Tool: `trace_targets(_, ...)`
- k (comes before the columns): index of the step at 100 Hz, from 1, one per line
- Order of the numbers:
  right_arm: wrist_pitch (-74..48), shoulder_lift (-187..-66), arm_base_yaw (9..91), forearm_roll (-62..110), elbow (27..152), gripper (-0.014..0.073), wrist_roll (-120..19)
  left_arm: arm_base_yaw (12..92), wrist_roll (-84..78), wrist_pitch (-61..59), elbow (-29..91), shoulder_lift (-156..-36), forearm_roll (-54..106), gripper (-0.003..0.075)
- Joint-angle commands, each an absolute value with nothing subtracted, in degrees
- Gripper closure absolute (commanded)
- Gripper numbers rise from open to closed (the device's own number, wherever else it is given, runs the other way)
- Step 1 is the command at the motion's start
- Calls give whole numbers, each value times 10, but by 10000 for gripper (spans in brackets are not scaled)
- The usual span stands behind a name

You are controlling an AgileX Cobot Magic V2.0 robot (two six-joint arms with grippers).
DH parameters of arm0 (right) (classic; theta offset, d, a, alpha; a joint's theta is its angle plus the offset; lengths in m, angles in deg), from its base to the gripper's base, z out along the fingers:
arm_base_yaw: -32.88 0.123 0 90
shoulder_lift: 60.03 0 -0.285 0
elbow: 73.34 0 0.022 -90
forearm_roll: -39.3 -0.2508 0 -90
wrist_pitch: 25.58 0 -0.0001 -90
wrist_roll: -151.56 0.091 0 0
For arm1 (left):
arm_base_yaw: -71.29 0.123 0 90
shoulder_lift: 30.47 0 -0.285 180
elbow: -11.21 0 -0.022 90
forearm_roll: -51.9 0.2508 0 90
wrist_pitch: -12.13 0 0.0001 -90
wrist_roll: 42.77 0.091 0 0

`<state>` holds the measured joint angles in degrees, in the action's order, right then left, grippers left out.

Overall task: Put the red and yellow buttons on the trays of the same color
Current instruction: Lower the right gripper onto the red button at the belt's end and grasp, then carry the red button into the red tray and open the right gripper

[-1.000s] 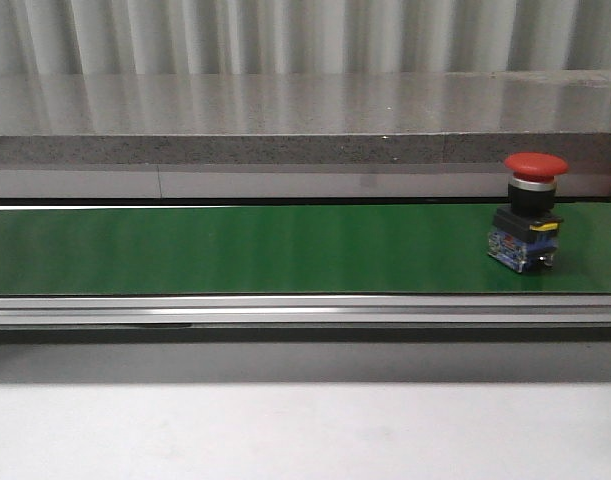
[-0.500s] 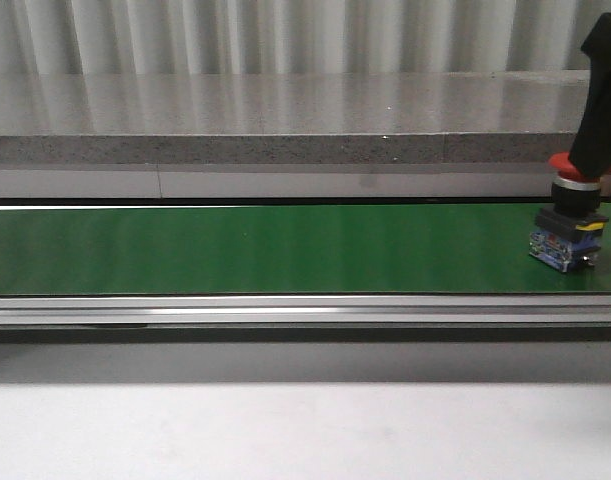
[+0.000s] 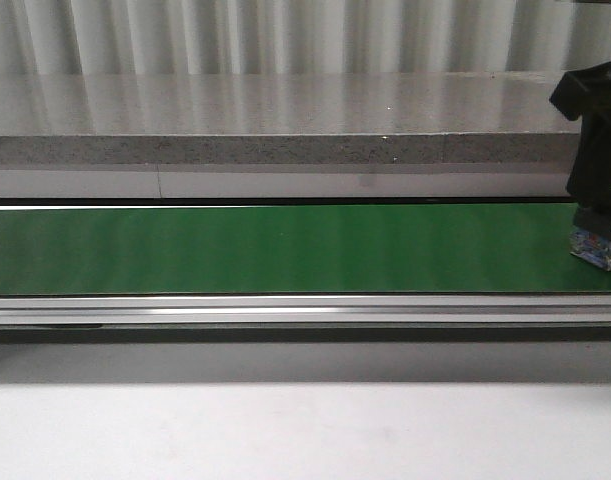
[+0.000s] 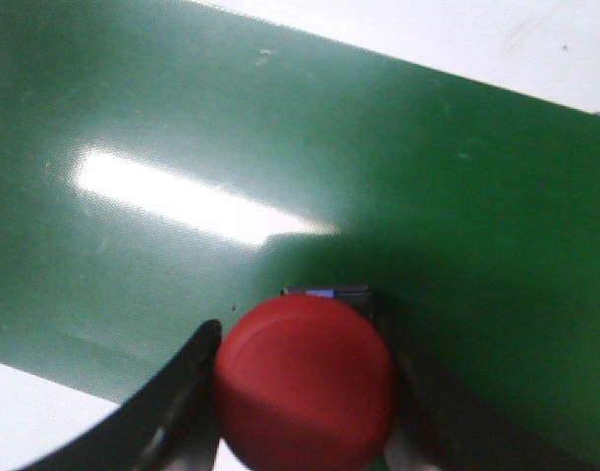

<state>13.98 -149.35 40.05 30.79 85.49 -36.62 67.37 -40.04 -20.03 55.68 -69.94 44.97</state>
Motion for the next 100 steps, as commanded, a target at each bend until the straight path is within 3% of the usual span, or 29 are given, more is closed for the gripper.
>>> trace_targets(1, 149, -1478, 384, 305, 892, 487, -373, 668, -401, -158, 541, -700, 445, 740)
trace_targets(23, 234, -1478, 309, 305, 1004, 487, -371, 668, -401, -158, 541, -700, 445, 740)
trace_targets(63, 245, -1556, 92, 302, 1153, 487, -345, 668, -401, -158, 541, -700, 445, 740)
trace_targets(100, 196, -1739, 49, 302, 1296, 487, -345, 668, -401, -158, 541, -700, 445, 740)
